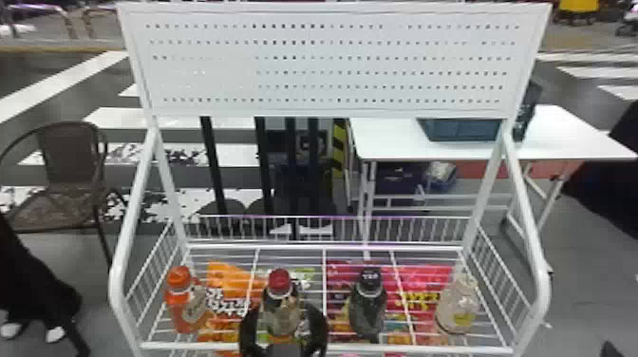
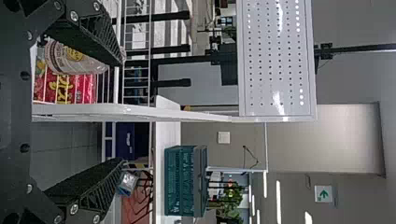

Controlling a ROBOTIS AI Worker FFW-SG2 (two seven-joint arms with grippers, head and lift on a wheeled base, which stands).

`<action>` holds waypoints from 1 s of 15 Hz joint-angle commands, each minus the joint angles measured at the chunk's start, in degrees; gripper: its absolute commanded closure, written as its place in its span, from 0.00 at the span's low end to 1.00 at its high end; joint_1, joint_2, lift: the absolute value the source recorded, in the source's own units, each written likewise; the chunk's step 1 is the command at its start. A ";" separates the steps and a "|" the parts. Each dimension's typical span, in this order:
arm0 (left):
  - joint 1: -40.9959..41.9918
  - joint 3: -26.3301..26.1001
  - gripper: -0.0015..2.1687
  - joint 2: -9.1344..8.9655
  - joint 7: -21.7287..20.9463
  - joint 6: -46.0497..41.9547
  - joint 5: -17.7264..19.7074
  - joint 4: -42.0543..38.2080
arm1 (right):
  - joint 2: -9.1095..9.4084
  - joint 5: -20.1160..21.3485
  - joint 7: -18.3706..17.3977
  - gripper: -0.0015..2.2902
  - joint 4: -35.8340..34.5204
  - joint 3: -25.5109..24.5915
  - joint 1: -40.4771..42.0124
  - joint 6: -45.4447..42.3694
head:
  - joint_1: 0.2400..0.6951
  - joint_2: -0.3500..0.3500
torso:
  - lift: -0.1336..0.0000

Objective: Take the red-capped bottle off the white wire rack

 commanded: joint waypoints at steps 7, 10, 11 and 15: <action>-2.59 0.05 0.58 -0.17 -0.31 -3.02 2.59 2.86 | -0.17 0.09 0.00 0.07 -0.11 -0.79 0.32 0.00 | 0.57 0.50 | 1.00; -2.42 0.05 0.61 -0.17 -0.31 -2.84 2.59 2.24 | -0.17 0.09 0.00 0.07 0.07 -0.70 -0.38 0.00 | 0.57 0.50 | 1.00; -2.42 -0.04 0.61 -0.08 -0.31 -2.84 2.50 1.98 | -0.17 0.09 0.00 0.07 0.16 -0.53 -0.56 0.00 | 0.57 0.50 | 1.00; 2.07 0.14 0.61 1.94 0.39 2.78 0.74 -8.92 | -0.26 -0.09 0.00 0.07 0.77 -0.44 -1.44 0.18 | 0.57 0.50 | 1.00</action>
